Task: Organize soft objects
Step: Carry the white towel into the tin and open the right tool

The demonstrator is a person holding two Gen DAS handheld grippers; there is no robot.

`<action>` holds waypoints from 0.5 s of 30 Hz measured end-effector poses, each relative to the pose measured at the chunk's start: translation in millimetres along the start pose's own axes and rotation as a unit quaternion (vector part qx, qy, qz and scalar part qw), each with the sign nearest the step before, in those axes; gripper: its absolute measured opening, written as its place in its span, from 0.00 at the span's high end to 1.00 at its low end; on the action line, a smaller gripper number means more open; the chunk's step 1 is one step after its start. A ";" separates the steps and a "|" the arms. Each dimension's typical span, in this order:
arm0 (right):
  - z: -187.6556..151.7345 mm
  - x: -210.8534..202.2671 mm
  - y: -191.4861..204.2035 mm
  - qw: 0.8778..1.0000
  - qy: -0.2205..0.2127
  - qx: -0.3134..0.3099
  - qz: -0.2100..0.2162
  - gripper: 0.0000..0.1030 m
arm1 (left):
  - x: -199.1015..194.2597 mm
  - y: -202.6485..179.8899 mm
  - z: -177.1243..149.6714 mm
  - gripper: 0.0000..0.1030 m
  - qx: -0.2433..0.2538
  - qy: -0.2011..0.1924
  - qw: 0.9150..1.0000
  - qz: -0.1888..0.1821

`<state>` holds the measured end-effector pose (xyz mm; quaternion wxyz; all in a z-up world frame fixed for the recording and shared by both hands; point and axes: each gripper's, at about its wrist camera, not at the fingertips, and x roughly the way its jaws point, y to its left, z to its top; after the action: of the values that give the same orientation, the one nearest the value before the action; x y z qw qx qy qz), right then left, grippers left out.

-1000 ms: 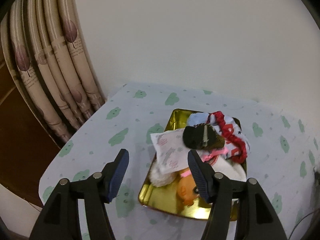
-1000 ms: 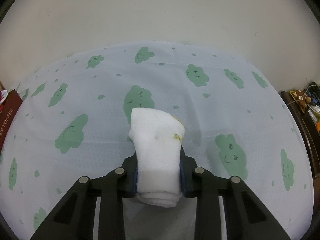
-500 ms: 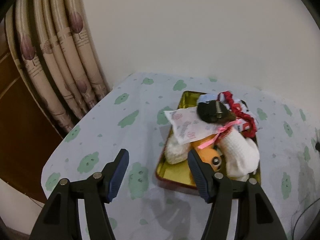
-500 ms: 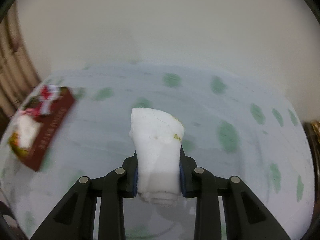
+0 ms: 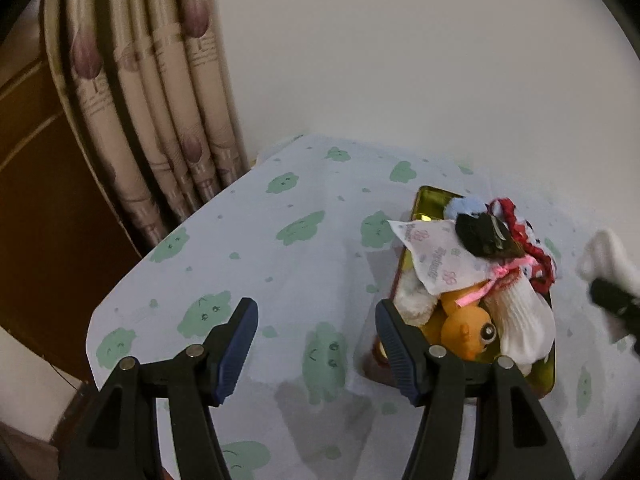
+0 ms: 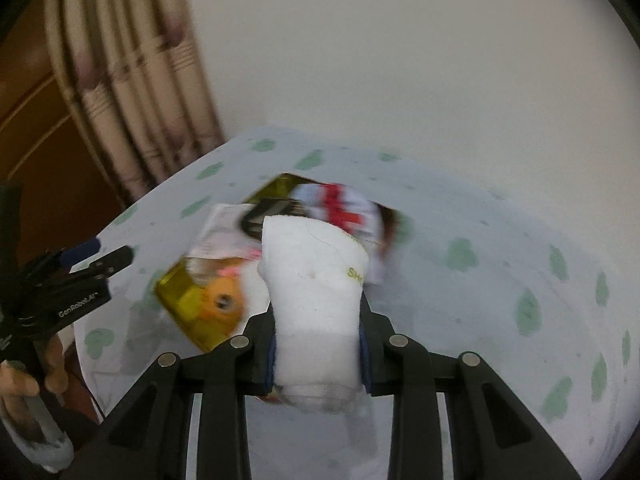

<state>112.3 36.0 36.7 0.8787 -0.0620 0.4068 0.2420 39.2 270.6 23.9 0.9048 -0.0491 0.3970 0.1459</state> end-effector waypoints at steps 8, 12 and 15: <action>21.6 52.8 32.4 1.000 0.027 -0.003 -0.004 0.72 | 5.8 24.2 2.4 0.39 -0.029 0.007 0.999 0.021; 27.9 67.3 38.5 1.000 0.030 0.004 -0.005 0.69 | 9.7 30.0 2.1 0.39 -0.040 0.012 0.999 0.020; 31.1 74.9 43.0 0.999 0.032 0.002 -0.004 0.65 | 10.1 30.4 2.0 0.39 -0.041 0.012 0.999 0.017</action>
<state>154.5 111.1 5.3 0.8663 -0.0700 0.4352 0.2352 38.0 302.3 18.7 0.8946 -0.0813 0.4019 0.1774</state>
